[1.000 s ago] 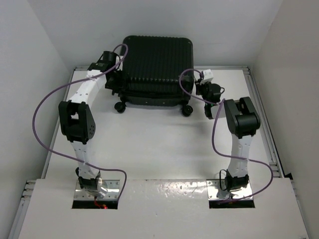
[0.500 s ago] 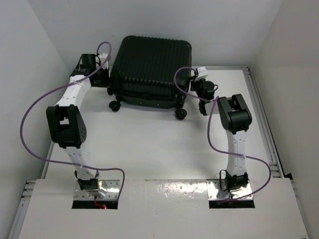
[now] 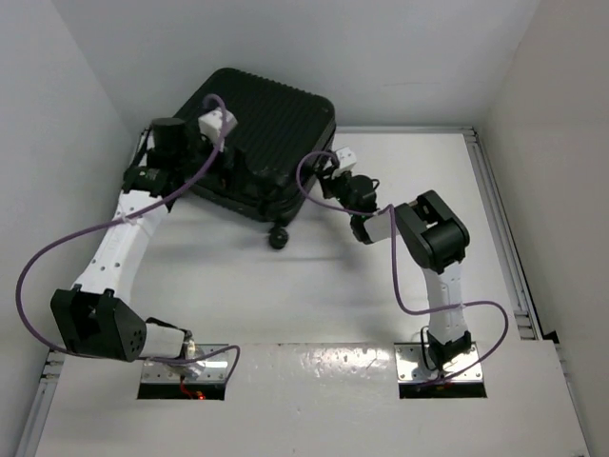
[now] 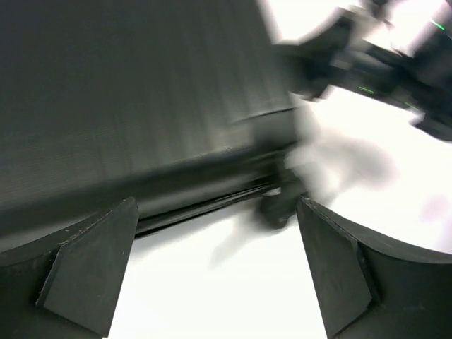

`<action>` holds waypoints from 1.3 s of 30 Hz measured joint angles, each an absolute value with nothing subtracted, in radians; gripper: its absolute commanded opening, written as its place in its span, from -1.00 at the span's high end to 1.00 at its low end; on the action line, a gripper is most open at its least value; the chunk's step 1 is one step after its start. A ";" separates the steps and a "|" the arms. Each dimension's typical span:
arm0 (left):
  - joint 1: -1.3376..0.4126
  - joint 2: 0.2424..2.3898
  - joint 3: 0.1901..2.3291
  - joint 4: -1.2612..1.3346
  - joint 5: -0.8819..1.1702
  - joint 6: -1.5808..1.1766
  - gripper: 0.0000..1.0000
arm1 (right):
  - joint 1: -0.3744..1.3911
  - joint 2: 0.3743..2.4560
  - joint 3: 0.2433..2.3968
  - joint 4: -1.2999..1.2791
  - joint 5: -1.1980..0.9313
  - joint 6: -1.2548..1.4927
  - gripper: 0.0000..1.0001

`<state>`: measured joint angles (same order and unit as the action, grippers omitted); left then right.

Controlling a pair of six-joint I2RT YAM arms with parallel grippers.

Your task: Pack the luggage

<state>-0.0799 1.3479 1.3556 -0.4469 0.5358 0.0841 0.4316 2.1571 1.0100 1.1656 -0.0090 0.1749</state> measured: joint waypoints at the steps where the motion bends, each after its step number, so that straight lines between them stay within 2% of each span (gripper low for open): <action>1: -0.106 1.345 1.342 -0.470 0.543 0.091 -1.00 | 0.458 2.149 1.006 1.161 -0.025 0.190 1.00; 7: -0.199 1.382 1.305 -0.603 0.548 0.133 -1.00 | 0.582 2.086 0.978 1.143 -0.154 0.259 1.00; 17: -0.241 1.411 1.331 -0.587 0.339 0.184 -1.00 | 0.582 2.052 0.974 1.154 -0.207 0.281 1.00; 24: -0.128 1.272 1.228 -0.700 0.200 0.346 -1.00 | 0.571 2.052 0.968 1.159 -0.225 0.282 1.00; 30: -0.081 1.270 1.193 -0.857 0.180 0.433 -1.00 | 0.564 2.052 0.945 1.183 -0.249 0.287 1.00; 36: -0.080 1.316 1.190 -0.896 0.220 0.435 -1.00 | 0.563 2.050 0.933 1.191 -0.255 0.287 1.00; 39: -0.079 1.331 1.178 -0.874 0.218 0.414 -0.78 | 0.563 2.050 0.933 1.191 -0.254 0.285 1.00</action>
